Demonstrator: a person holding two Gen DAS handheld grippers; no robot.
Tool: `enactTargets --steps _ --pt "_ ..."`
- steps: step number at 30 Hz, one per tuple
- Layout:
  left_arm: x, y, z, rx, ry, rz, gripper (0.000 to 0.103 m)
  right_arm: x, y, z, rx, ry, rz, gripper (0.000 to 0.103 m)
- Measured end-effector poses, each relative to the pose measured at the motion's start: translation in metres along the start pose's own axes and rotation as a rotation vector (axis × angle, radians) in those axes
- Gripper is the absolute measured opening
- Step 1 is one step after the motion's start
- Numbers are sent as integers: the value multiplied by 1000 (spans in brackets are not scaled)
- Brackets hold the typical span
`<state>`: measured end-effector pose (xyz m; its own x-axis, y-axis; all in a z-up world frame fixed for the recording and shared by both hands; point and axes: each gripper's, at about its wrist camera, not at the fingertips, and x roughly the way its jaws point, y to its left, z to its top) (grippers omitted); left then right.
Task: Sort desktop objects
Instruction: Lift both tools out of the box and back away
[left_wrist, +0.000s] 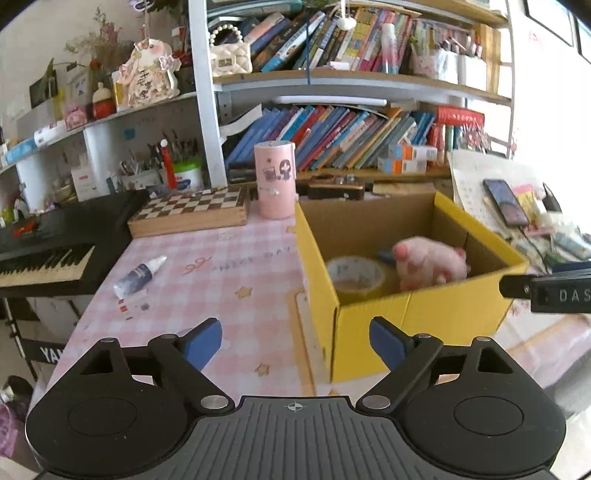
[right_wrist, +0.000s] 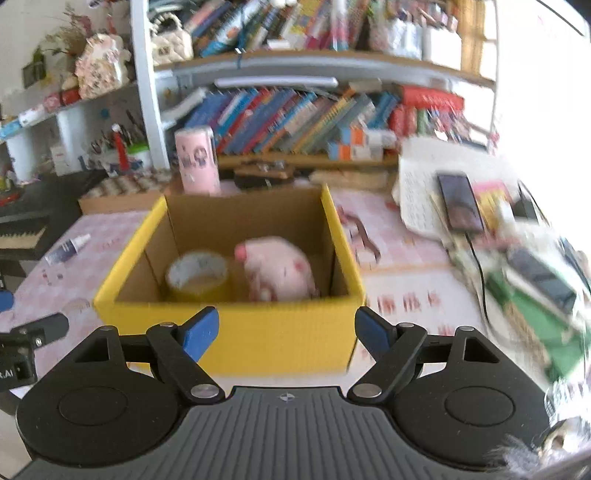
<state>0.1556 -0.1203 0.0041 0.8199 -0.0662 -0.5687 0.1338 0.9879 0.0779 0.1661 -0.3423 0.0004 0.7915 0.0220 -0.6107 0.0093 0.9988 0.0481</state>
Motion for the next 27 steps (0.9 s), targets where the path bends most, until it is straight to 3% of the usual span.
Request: enactTargets --steps 9,27 --pt "-23 20 -39 78 42 11 96 -21 53 -54 -6 88 -48 79" --pt "-65 108 -78 80 81 10 99 -46 167 -86 -63 126 64 80"
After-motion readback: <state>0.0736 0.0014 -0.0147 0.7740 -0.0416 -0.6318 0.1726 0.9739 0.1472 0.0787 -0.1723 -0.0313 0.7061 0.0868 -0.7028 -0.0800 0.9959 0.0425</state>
